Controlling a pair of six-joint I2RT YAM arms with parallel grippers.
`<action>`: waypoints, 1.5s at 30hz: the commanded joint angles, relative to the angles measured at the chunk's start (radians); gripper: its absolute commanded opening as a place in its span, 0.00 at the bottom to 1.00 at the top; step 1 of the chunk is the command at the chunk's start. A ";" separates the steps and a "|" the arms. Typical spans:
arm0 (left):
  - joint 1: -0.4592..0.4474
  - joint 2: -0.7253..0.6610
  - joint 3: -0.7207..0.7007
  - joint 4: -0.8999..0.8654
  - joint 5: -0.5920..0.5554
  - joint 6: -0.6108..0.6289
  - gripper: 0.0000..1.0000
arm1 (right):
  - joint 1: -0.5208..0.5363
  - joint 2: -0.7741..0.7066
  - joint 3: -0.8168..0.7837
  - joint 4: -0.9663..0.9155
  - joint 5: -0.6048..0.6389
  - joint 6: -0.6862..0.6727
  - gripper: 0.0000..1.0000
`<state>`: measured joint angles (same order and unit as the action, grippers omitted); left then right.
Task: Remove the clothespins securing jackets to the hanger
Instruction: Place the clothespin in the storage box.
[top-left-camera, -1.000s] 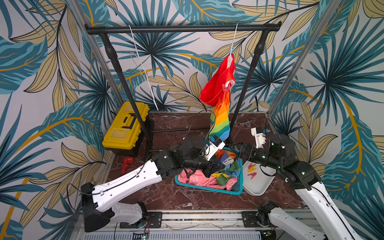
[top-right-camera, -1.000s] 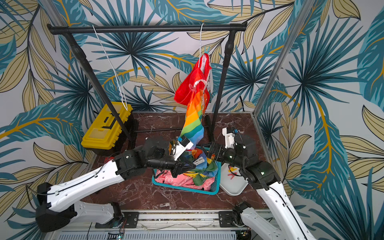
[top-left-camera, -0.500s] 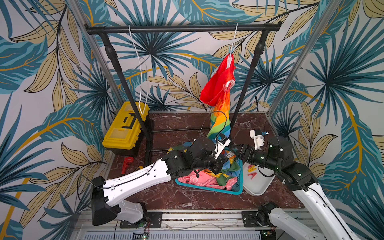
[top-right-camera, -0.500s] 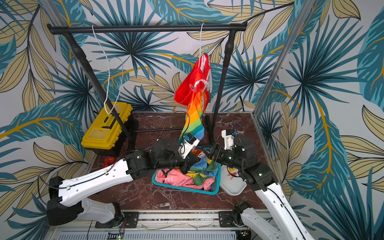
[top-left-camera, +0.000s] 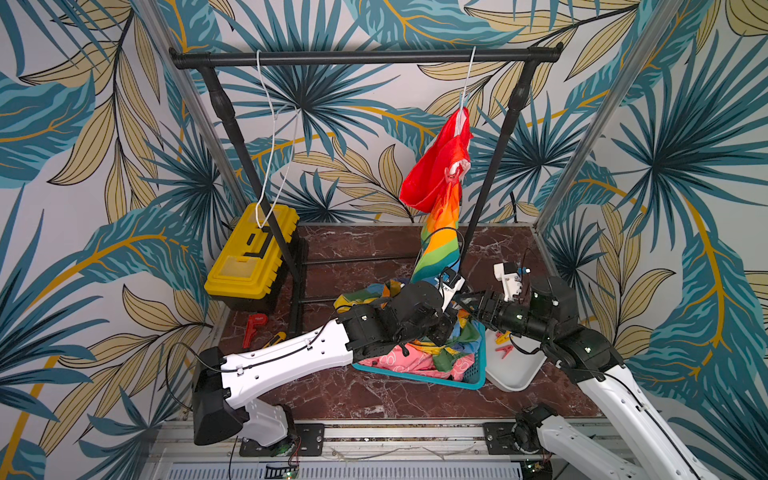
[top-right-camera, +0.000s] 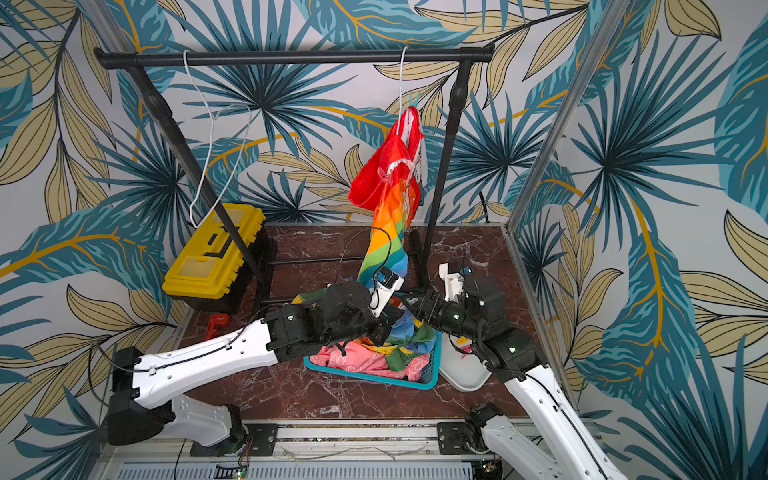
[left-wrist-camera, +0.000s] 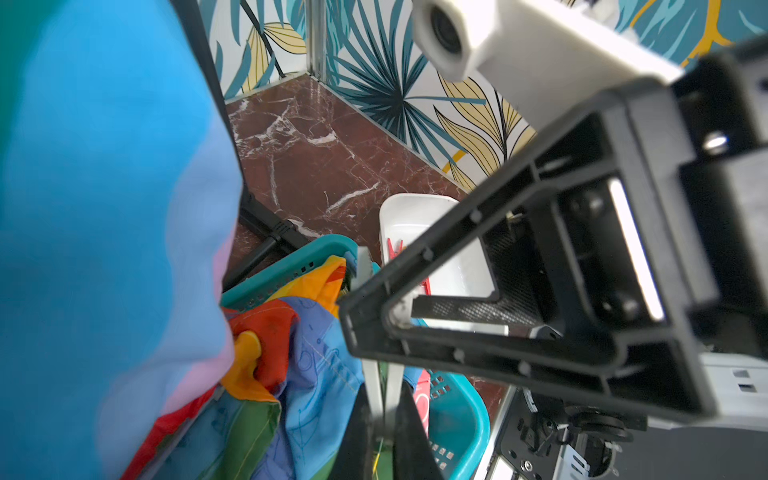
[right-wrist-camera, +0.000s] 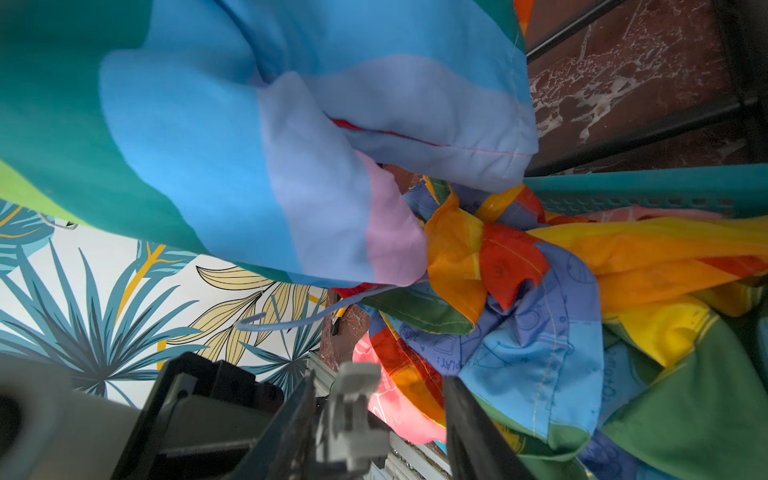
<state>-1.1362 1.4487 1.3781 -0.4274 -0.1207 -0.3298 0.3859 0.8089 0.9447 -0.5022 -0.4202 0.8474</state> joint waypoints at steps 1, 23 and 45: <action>-0.002 0.011 0.035 0.033 -0.021 -0.002 0.00 | -0.001 -0.014 -0.018 0.027 0.004 0.010 0.49; -0.004 0.029 0.015 0.043 -0.011 -0.028 0.00 | -0.002 0.007 -0.032 0.067 0.000 0.015 0.13; 0.014 -0.541 -0.362 0.076 -0.185 0.008 1.00 | -0.421 -0.053 -0.143 -0.217 0.326 -0.126 0.02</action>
<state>-1.1313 0.9745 1.0782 -0.3775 -0.2363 -0.3264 0.0586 0.7612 0.8982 -0.6456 -0.1566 0.7357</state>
